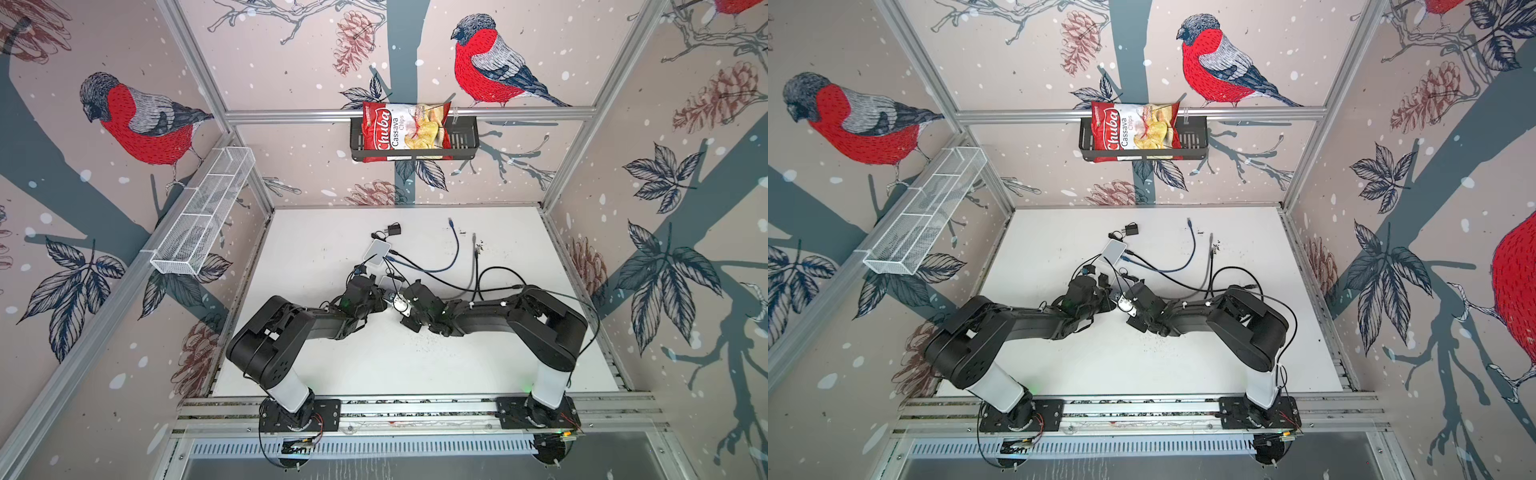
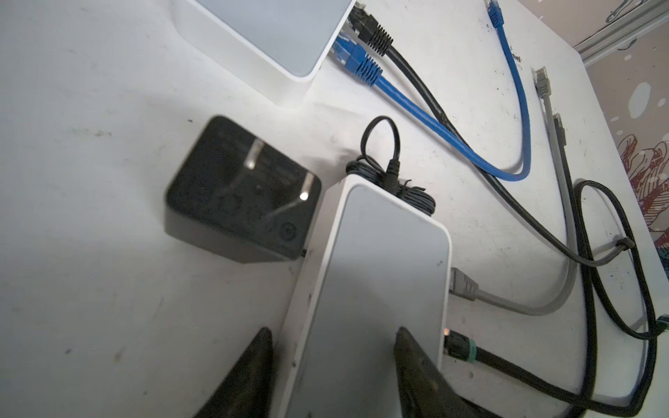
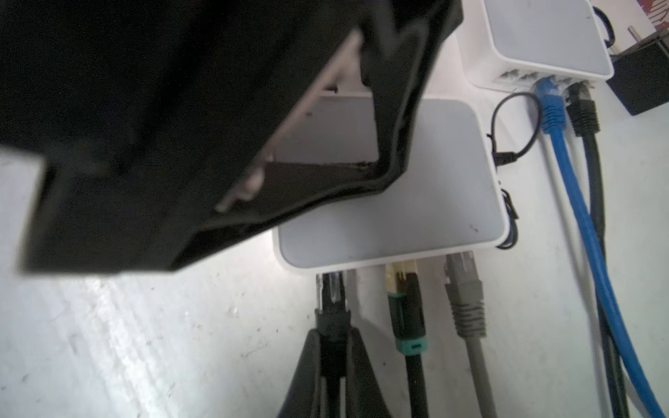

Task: Insert the plug into the switch port
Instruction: 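Align the black plug beside the green-banded plug while left gripper holds switch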

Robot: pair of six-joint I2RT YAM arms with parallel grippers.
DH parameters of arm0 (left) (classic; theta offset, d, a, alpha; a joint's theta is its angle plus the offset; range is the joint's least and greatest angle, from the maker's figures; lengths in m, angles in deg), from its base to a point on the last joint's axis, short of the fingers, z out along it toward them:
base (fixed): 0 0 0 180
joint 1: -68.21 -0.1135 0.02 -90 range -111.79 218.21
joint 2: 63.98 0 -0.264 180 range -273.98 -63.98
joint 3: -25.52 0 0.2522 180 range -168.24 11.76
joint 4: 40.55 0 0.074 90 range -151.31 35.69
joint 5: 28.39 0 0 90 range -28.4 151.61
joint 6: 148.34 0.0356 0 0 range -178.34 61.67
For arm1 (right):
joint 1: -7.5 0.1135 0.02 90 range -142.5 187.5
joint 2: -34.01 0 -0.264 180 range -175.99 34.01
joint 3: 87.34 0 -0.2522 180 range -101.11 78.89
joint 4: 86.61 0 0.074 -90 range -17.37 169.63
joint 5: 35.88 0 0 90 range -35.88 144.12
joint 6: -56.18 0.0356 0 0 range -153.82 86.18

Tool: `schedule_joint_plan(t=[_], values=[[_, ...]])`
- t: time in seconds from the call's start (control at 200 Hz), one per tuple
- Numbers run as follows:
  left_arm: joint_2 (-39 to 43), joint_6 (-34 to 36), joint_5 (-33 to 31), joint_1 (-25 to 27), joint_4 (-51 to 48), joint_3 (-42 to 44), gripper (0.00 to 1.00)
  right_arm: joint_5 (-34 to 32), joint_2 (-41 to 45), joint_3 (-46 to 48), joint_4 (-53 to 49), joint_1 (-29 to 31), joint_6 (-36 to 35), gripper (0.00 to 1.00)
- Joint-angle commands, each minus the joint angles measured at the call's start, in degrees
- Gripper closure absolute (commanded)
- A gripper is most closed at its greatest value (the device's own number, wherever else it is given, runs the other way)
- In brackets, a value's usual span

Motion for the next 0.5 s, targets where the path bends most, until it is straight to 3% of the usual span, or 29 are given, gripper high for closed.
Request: schedule_joint_plan(t=[0.0, 0.495], values=[[-0.55, -1.15, 10.43, 0.76, 0.79, 0.26, 0.48, 5.18, -0.12, -0.49, 12.29, 0.38, -3.22, 1.0], [-1.62, -0.65, 12.98, 4.15, 2.16, -0.05, 0.49, 11.53, -1.51, -5.84, 13.98, 1.01, -8.31, 1.0]])
